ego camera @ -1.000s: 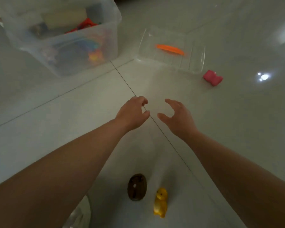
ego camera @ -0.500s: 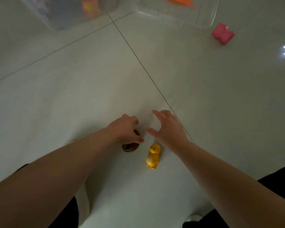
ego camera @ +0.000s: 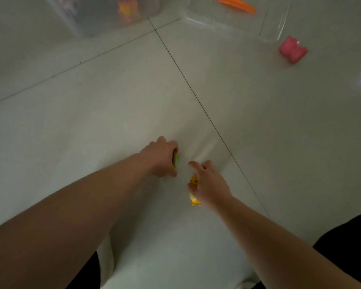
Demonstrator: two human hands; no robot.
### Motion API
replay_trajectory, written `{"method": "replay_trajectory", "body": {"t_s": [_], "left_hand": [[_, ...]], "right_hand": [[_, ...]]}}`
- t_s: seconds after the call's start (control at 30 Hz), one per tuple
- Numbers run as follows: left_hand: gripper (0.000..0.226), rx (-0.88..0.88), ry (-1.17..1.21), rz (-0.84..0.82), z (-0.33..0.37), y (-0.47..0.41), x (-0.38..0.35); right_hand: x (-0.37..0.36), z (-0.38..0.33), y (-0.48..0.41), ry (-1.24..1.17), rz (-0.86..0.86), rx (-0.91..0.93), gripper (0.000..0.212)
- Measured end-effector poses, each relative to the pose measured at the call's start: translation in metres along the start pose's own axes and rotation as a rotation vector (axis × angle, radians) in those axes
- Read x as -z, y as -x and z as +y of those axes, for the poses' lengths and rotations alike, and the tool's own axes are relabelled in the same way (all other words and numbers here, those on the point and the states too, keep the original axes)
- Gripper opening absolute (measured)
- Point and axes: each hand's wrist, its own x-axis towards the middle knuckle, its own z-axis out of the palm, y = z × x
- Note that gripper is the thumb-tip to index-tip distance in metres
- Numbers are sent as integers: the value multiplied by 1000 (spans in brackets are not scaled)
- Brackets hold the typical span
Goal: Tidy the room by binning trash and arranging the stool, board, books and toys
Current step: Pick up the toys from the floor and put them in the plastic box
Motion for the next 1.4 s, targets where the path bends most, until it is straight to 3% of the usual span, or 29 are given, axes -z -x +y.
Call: {"method": "replay_trajectory", "body": {"t_s": [0.33,0.53,0.67,0.93,1.13,1.4], "left_hand": [[65,-22,154,242,14,-49,113],[64,-148,199,344,40,-88,178],[64,-232,248,396,54,-110,212],[61,-338,503,436,75,-129,246],[64,-323,536,475,106,-161,245],[66,-279,544,483,139,-196,229]], "right_hand": [[98,-15,-75,-71,311,-47,66],[169,-19,-112,-41,473,-75,68],[214,-21,-134,19,498,-132,67],[280,-31,-150,288,403,-325,37],[295,23,-161,130,544,-304,29],[304,109,-199,142,457,-356,47]]}}
